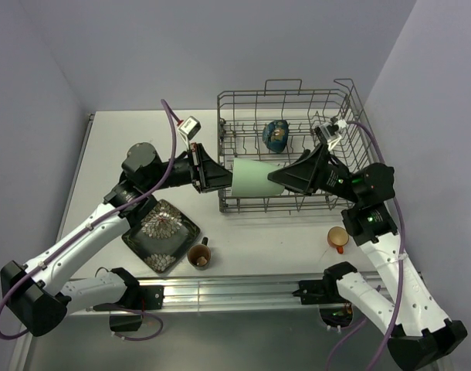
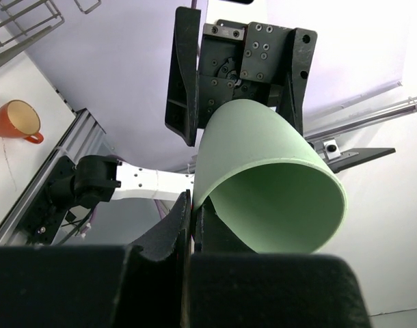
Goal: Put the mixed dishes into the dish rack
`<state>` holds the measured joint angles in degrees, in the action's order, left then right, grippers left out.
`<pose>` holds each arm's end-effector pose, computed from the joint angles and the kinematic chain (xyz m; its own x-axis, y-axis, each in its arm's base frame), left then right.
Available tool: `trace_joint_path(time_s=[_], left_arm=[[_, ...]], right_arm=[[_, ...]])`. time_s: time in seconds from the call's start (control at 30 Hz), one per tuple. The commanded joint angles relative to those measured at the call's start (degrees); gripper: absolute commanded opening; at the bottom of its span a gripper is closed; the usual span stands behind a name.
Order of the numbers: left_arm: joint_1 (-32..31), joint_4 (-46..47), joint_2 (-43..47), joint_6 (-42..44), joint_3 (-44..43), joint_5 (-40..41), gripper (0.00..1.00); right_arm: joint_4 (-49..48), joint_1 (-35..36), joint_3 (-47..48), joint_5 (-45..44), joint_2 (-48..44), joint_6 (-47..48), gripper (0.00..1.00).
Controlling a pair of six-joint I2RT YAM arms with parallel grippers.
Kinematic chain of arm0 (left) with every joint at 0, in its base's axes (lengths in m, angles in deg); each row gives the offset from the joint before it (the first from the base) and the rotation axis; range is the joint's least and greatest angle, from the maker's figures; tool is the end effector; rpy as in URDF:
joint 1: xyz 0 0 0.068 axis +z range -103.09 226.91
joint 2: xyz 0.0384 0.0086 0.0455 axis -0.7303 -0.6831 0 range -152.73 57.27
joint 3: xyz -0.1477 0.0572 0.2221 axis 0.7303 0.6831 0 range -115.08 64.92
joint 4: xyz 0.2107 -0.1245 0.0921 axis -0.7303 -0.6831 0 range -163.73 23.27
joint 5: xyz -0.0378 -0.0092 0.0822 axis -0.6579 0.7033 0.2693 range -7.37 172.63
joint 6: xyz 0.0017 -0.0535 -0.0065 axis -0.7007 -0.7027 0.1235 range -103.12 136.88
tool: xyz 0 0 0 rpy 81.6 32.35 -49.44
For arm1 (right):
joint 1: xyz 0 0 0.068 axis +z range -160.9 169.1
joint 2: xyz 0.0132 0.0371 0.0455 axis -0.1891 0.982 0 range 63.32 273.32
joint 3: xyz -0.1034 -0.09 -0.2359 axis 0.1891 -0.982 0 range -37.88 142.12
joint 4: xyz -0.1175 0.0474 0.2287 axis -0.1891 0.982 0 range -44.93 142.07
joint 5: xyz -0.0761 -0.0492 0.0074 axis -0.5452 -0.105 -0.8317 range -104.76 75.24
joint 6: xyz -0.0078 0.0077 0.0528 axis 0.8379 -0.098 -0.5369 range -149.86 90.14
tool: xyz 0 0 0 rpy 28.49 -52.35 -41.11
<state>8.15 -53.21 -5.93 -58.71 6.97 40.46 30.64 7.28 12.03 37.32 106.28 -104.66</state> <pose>0.1799 -0.1750 0.4010 -0.9233 -0.1792 -0.3397 0.3530 -0.0470 -0.9345 0.1357 0.0741 0.4176 -0.7676 0.3723 -0.5216 -0.5676 -0.0169 0.8232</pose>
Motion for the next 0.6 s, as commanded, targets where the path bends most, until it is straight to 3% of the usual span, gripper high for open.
trace_joint_path(time_s=[0.0,0.17,0.23,0.27,0.43,0.47,0.53,0.57], left_arm=[[0.1,0.4,-0.1,1.9,-1.6,0.2,0.00],[0.1,-0.3,-0.3,2.4,-1.6,0.0,0.00],[0.0,-0.2,-0.4,2.2,-1.6,-0.2,0.05],[0.1,-0.2,-0.6,2.2,-1.6,-0.2,0.14],[0.1,0.1,-1.3,1.8,-1.5,-0.1,0.29],[0.2,0.1,-1.8,1.9,-1.6,-0.2,0.43],[0.1,0.1,-2.1,1.9,-1.9,-0.4,0.60],[0.2,-0.5,-2.0,2.5,-1.9,-0.2,0.75]], right_arm=[[0.5,0.7,3.5,-0.9,0.8,2.7,0.82],[-1.0,1.2,3.3,-0.4,1.5,2.1,0.70],[-1.3,1.2,3.1,0.0,1.7,2.0,0.56],[-1.6,1.2,2.9,0.0,1.7,1.9,0.44],[-3.3,1.3,1.8,1.1,1.3,0.7,0.09],[-3.1,1.2,1.7,1.1,1.3,0.9,0.00],[-2.2,1.2,1.9,0.6,0.8,1.8,0.00],[-1.1,1.2,2.2,0.5,0.7,2.3,0.00]])
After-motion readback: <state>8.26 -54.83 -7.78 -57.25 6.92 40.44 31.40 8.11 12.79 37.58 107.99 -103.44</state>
